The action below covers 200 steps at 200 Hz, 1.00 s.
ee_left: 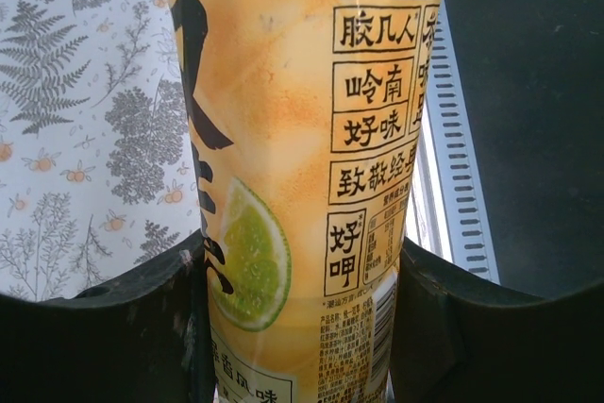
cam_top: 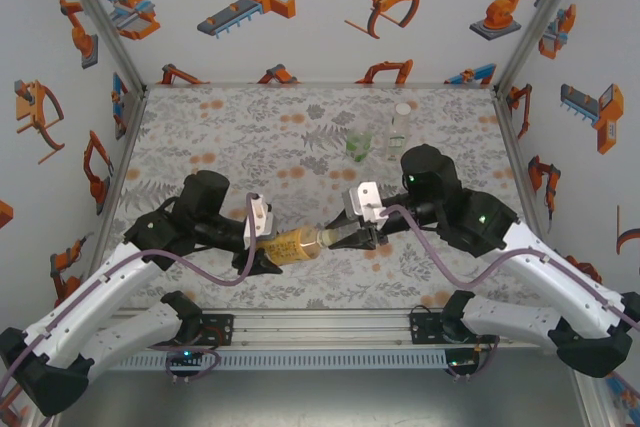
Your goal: Screw on the bottle caps
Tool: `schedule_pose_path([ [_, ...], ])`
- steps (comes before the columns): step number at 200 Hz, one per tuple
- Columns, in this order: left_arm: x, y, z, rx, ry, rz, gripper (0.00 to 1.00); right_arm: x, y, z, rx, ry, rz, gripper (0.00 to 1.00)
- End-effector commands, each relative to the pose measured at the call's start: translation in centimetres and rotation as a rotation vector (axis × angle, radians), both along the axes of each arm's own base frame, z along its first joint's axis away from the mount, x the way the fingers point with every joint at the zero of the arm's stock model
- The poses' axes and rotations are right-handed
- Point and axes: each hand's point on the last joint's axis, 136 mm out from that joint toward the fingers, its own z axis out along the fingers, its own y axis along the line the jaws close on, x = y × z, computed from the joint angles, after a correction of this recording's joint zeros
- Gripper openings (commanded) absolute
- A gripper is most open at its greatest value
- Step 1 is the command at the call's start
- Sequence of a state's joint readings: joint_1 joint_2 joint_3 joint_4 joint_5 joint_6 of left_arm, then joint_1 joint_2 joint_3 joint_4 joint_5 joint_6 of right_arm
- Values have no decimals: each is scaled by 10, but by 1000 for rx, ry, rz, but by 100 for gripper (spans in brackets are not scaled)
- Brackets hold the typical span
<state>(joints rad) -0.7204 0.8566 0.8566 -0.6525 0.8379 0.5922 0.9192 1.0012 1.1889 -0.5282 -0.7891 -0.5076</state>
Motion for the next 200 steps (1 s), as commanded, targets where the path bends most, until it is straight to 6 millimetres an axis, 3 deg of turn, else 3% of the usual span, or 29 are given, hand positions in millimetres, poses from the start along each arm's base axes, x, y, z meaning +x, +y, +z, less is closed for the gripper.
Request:
schedule_pose_path([
  [1,-6,-5,22,-68,-26,-56,0,-7,1,-1,-27,-32,28,19],
  [80,-10,-6,29,-93,-23,-85,0,-13,5,-9,-43,-56,37,12],
  [120,-8,-8,31,-100,-29,-79,0,-7,9,-7,-43,60,-36,6],
  [162,9,-12,34,-107,-91,-10,0,9,16,-10,-54,304,-187,4],
  [200,22,-17,40,-139,-111,40,0,43,18,-15,-32,525,-447,0],
])
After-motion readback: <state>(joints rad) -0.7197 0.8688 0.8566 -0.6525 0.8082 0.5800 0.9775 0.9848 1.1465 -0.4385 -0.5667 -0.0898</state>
